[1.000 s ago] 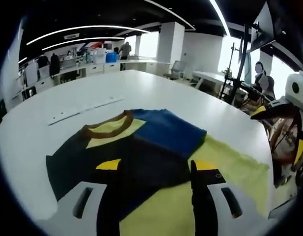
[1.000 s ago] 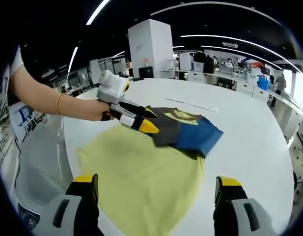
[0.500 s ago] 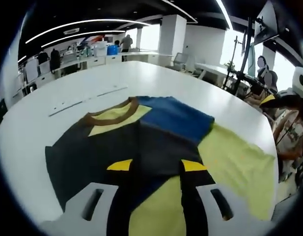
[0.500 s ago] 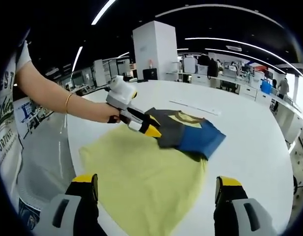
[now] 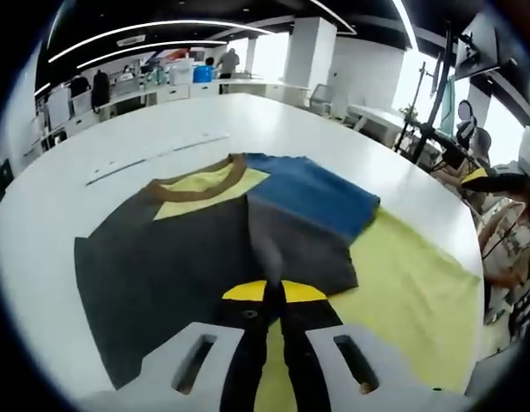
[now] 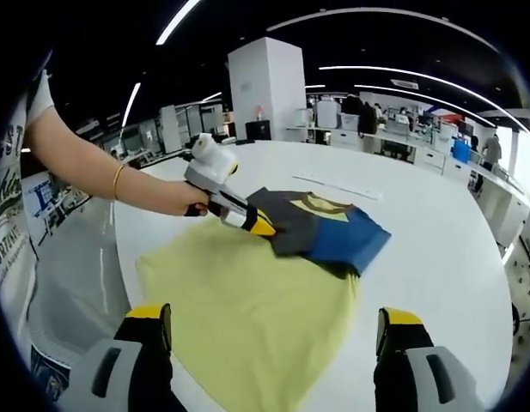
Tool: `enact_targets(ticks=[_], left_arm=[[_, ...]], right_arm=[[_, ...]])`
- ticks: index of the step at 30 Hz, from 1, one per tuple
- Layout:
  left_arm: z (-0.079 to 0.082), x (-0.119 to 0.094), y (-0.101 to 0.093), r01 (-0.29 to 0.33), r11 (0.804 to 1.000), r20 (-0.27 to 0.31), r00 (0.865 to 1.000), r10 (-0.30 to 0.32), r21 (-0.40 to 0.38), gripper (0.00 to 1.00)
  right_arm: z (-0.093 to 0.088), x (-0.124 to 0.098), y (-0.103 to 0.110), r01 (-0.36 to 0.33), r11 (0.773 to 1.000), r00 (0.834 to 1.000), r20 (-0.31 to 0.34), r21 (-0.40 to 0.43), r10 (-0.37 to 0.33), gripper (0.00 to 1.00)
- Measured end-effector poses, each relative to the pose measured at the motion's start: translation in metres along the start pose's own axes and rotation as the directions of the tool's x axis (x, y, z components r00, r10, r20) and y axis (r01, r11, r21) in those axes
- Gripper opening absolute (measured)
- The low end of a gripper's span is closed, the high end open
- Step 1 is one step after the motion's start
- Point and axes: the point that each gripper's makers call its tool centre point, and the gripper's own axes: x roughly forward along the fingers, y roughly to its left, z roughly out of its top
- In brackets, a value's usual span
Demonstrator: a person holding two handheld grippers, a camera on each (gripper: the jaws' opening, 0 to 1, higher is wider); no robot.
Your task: Fold the garment on the visible template until the final outline fits inside the template.
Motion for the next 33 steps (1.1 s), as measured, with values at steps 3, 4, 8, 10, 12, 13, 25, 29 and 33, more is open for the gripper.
enact_targets(ticks=[3,4,8,10,12,13,25,29,33], left_arm=[[0.006,-0.001,-0.003,0.008,1.0,0.013,1.0,-0.008,0.017,0.01],[0.01,-0.002,-0.005,0.015,1.0,0.023,1.0,-0.015,0.013,0.01],[0.024,-0.003,-0.014,0.026,0.998,0.048,0.998,-0.029,0.063,0.01],[0.032,-0.002,-0.019,0.042,0.998,0.07,0.997,-0.045,0.049,0.01],[0.039,0.0,-0.023,0.053,0.998,0.085,0.995,-0.056,0.028,0.01],[0.044,0.002,-0.025,0.061,0.998,0.097,0.993,-0.062,0.02,0.01],[0.075,0.023,-0.038,0.093,0.996,0.127,0.988,-0.093,0.009,0.01],[0.077,0.036,-0.041,0.106,0.994,0.115,0.988,-0.108,0.022,0.01],[0.079,0.046,-0.042,0.114,0.993,0.106,0.988,-0.112,-0.013,0.02]], right_arm=[[0.0,0.0,0.0,-0.001,1.0,1.0,0.0,0.0,0.001,0.99],[0.0,0.0,-0.001,-0.001,1.0,1.0,-0.001,-0.001,0.001,0.99],[0.0,0.0,-0.001,-0.002,1.0,1.0,0.002,0.003,0.002,0.99],[-0.001,0.0,-0.002,-0.001,1.0,1.0,0.002,0.001,0.001,0.99],[-0.001,0.0,-0.002,0.001,1.0,1.0,0.002,0.0,-0.001,0.99],[0.0,-0.001,-0.002,0.002,1.0,1.0,0.004,0.0,-0.002,0.99],[-0.002,-0.005,-0.006,0.019,1.0,1.0,0.01,0.012,-0.02,0.99],[-0.004,-0.005,-0.007,0.025,1.0,1.0,0.009,0.016,-0.025,0.99],[-0.005,-0.005,-0.009,0.033,0.999,0.999,0.015,0.029,-0.033,0.99]])
